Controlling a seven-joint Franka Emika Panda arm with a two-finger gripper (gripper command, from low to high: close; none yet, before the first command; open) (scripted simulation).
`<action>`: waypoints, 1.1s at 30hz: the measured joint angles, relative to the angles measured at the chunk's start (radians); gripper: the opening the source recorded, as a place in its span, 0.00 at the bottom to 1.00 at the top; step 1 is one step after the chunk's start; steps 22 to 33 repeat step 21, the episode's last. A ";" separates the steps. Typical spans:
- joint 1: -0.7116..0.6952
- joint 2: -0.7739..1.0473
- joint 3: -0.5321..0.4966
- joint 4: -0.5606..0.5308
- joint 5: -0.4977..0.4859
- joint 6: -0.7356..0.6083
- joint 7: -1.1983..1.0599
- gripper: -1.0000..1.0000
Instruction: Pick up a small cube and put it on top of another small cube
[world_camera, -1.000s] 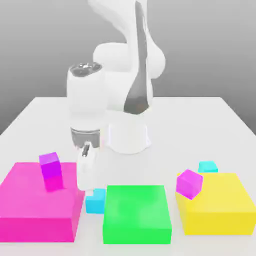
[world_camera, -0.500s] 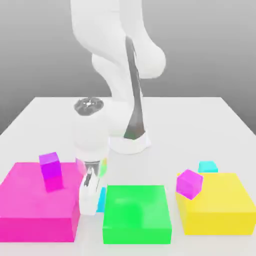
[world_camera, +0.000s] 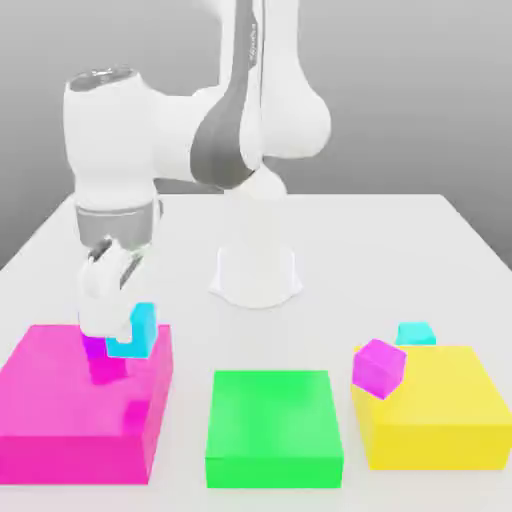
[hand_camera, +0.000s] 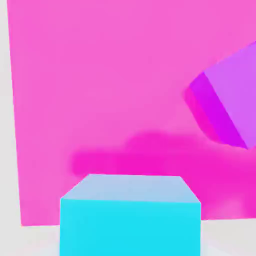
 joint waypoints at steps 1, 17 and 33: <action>-0.019 -0.035 -0.017 0.003 -0.014 -0.043 -0.018 0.00; -0.096 0.048 -0.056 -0.067 -0.086 0.058 -0.034 1.00; -0.100 -0.068 -0.050 -0.035 -0.093 -0.090 -0.028 1.00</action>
